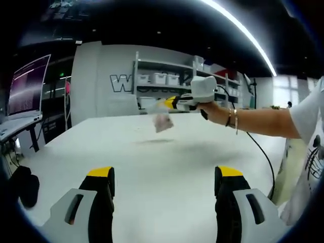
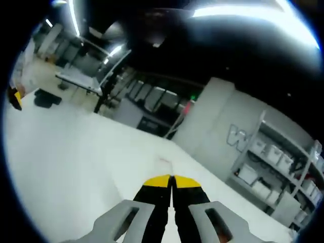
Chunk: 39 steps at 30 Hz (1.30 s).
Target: Open the resealable bag by pulling the two sides of the seal apart until the entire bag opening is separated and visibly accessible.
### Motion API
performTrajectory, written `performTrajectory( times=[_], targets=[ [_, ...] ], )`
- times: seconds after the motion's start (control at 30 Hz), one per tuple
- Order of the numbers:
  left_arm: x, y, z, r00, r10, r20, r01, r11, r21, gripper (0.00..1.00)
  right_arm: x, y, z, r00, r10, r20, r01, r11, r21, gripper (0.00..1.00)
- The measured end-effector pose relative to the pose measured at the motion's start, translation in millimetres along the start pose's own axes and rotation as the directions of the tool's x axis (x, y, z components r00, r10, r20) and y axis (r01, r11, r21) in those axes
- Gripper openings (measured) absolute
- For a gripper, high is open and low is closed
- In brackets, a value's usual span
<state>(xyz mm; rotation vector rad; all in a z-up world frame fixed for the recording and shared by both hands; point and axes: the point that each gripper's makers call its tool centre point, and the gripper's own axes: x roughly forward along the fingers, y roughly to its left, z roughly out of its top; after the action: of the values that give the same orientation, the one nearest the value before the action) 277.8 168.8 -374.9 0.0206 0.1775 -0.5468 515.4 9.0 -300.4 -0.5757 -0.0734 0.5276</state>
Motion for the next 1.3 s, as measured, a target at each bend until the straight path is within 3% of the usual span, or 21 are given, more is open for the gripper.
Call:
performTrajectory(
  times=[0.47,1.17,1.3],
  targets=[
    [-0.4,-8.4,4.0,1.000,-0.019,0.008,0.019,1.000,0.014,0.80,-23.3,0.6,-2.1,1.000,-0.010,0.010,0.010,1.000,0.018,0.00],
    [0.6,-11.8,3.2,0.999,-0.035,-0.006,0.036,0.999,0.028,0.79,-60.1,13.0,11.3,0.997,-0.023,0.079,0.013,0.992,0.122,0.00],
    [1.4,-13.7,2.2,0.999,-0.043,-0.008,0.043,0.999,0.027,0.79,-66.9,20.1,12.8,0.997,-0.009,0.078,0.002,0.996,0.095,0.00]
  ],
)
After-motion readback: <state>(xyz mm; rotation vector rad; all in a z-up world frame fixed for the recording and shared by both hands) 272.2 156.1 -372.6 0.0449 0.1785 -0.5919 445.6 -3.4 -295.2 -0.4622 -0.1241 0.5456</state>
